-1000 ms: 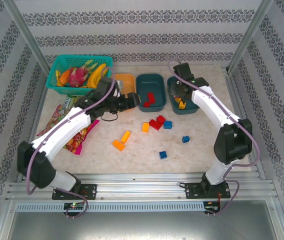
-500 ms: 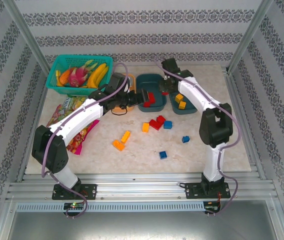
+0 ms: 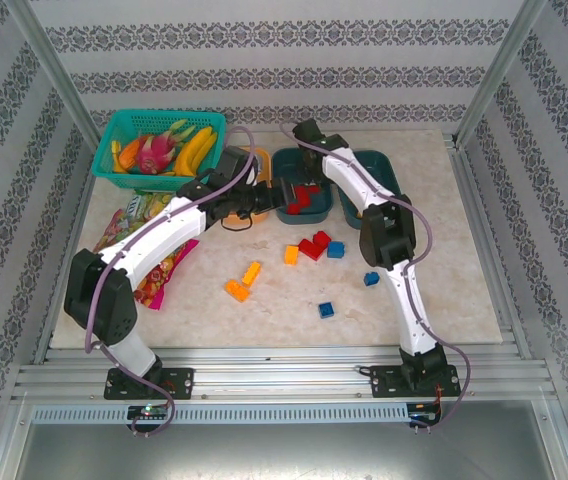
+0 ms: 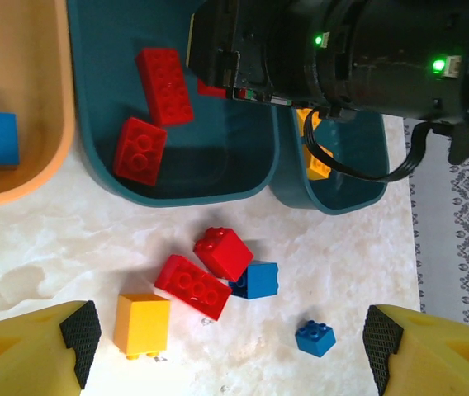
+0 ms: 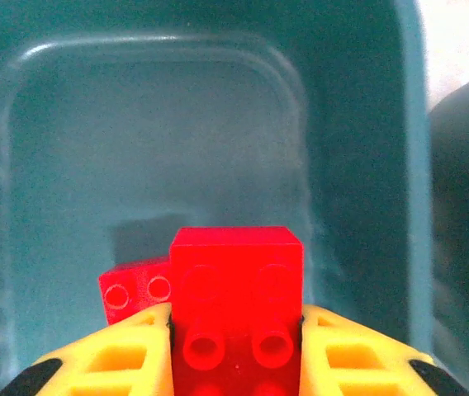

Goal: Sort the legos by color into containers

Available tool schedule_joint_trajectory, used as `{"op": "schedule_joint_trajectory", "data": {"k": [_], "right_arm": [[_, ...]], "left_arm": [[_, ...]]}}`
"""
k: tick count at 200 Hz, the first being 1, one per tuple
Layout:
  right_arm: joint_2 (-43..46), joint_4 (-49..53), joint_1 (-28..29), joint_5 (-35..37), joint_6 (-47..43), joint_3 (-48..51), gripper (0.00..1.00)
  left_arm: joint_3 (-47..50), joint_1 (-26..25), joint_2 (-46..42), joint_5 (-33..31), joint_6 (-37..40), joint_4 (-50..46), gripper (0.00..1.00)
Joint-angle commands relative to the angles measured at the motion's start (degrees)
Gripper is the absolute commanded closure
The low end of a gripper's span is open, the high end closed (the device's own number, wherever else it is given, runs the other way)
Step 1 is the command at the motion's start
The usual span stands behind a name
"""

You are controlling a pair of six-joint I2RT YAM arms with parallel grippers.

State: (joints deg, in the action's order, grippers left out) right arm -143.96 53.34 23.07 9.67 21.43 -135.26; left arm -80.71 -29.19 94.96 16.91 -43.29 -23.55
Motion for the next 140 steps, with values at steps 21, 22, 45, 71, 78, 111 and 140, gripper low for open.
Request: {"op": "schedule_joint_trajectory", "data": {"k": [21,22,45,71,78,111,140], "right_arm": [[-4.0,5.9,0.7,2.2,0.4,-5.9,0.55],[-4.0,5.9,0.7,2.1,0.4,-5.9,0.54],[-2.6,5.2,1.3,1.9,0.5,-6.8,0.38],[0.1,4.9,2.0,1.5,0.5,-8.6,0.33],[1.2,4.9,2.3,1.5,0.6,-8.9,0.33],[8.7,3.5,4.0,0.3,1.1,-7.7,0.34],[18.8,0.2,8.0,-0.5,1.7,2.0,0.34]], "left_arm": [[2.3,1.1,-4.1,-1.0,0.9,-0.5,0.14],[2.3,1.2,-4.1,-1.0,0.8,-0.5,0.14],[3.4,1.6,-5.5,-1.2,1.4,-1.4,0.14],[5.4,2.1,-7.4,-1.6,1.5,-2.0,0.14],[6.0,2.4,-8.1,-1.6,1.4,-2.2,0.14],[8.6,2.7,-12.3,-3.4,2.0,-4.5,0.14],[9.8,2.8,-19.1,-9.5,3.0,-10.5,0.14]]}}
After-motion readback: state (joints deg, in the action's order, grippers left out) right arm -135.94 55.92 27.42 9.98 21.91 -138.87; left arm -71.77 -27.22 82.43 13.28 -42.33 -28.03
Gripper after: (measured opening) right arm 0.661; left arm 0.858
